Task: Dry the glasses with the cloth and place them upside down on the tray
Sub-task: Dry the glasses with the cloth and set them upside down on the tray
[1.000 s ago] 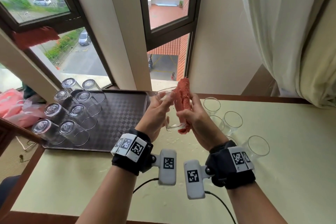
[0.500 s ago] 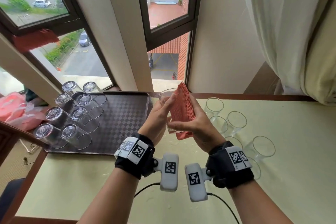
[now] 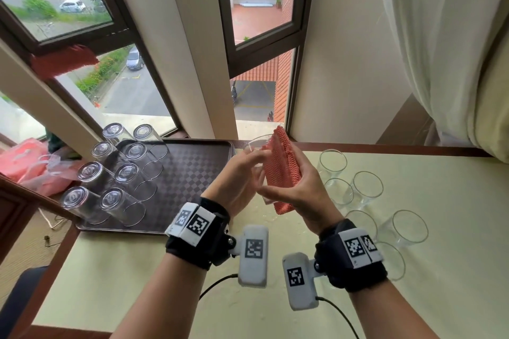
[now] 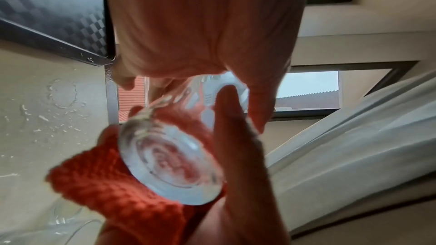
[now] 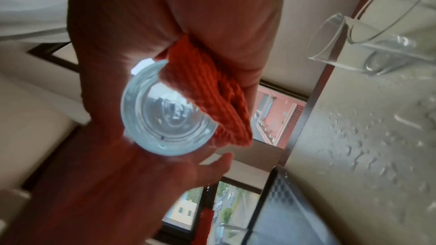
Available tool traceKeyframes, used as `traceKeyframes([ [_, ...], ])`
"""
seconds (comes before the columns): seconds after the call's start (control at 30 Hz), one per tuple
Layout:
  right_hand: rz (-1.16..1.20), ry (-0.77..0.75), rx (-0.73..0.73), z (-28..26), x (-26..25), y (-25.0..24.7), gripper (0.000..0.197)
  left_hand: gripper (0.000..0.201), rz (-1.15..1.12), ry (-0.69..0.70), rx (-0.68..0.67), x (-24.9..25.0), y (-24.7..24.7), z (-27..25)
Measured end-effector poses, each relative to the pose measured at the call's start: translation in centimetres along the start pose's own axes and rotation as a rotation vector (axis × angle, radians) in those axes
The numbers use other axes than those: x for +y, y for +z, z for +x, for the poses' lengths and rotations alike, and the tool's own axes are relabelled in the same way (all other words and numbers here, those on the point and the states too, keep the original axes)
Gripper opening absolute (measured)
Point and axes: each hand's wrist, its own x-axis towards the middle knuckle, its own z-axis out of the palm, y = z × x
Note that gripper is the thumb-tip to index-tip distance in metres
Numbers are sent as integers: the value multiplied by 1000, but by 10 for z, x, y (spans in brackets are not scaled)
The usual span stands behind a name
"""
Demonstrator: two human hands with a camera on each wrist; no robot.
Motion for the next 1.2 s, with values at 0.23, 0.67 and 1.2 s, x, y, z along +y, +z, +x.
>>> traceKeyframes([
  [0.23,291,83,-177,3,-5,-6,99,84,26,86,18,-2,11,-3],
  [0.67,15,-12,-59,-4,-5,-3,85,126,2,64,160,-5,5,3],
  [1.2,-109,-23,-29,1,-10,-5,102,115,16,118,194,-3,12,-2],
])
